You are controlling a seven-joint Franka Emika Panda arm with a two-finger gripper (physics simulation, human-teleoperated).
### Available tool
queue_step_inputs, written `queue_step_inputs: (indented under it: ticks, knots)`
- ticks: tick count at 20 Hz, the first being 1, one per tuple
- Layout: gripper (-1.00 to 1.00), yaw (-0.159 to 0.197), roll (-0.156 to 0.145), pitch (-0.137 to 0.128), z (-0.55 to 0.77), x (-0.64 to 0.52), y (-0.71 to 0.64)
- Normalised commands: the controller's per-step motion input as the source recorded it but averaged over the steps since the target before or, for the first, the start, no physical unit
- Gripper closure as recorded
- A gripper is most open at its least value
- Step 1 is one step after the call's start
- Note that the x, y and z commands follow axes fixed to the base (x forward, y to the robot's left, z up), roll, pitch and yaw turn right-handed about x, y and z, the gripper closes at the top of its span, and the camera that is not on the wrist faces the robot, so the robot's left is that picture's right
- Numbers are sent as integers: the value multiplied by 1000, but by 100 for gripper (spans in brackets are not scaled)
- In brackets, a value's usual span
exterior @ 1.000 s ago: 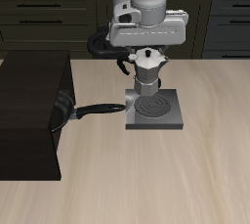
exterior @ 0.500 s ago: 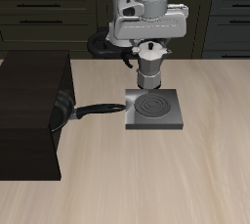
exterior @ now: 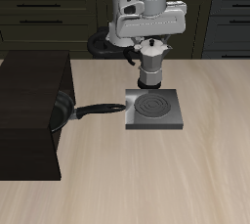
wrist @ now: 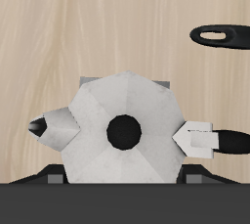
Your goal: Place the moka pot on the stove
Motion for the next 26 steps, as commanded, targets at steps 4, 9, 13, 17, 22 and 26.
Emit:
queue_step_inputs:
  ticks: [4, 9, 13, 17, 22, 26]
  knots:
    - [100, 18, 4, -21, -76, -129, 55]
    - [100, 11, 2, 22, -172, -88, 36]
    - [100, 3, 2, -3, -124, -80, 18]
    - [100, 8, -6, 6, -88, -12, 2]
    - [100, 3, 7, -7, -79, 34, -6]
    - [100, -2, -5, 15, -148, 82, -8]
